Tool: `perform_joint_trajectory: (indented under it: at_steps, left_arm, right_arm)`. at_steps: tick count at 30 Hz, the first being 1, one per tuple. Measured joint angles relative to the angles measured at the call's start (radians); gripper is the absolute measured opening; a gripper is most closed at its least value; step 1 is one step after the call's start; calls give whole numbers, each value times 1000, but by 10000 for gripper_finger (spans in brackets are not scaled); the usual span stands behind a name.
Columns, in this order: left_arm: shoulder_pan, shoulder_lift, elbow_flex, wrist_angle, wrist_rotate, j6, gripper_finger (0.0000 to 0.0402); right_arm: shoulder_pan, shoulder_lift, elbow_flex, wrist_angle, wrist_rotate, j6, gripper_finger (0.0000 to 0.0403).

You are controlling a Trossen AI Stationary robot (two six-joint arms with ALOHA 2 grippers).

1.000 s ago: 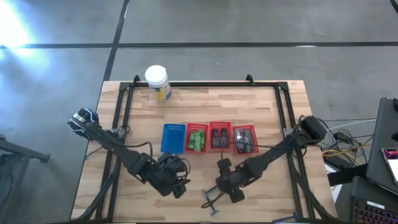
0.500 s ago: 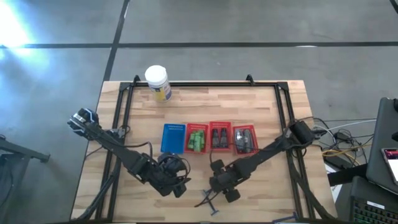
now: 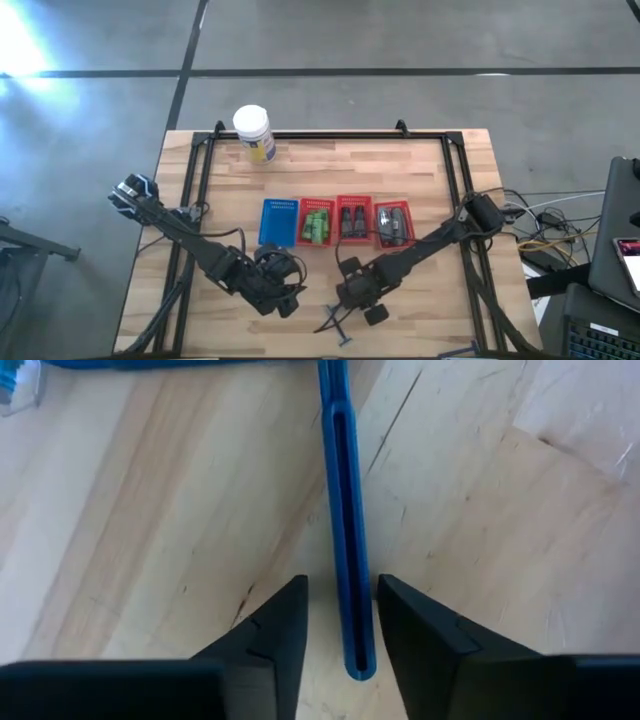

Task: Pick & Place Travel size toiletries
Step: Put the blue razor into the blue basket

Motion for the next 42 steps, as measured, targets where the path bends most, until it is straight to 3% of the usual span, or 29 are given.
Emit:
perform_joint_trajectory:
  at_steps: [9,15,26,33,37,42]
  left_arm:
    - [0,0,0,0,0,7,259]
    - [-1,-4,0,0,-13,16,259]
    - [-44,-119,85,2,-333,252,252]
    - [-90,-192,83,-5,-558,260,252]
    - [-88,-215,83,1,-611,223,252]
    - [-46,-235,82,15,-589,197,252]
  right_arm:
    - [-2,-4,-3,-8,8,38,31]
    - [-9,-49,-13,-28,19,144,23]
    - [-117,-313,-83,64,28,461,25]
    - [-193,-464,-129,361,211,669,29]
    - [-202,-505,-131,441,317,699,29]
    - [-201,-518,-131,597,333,667,29]
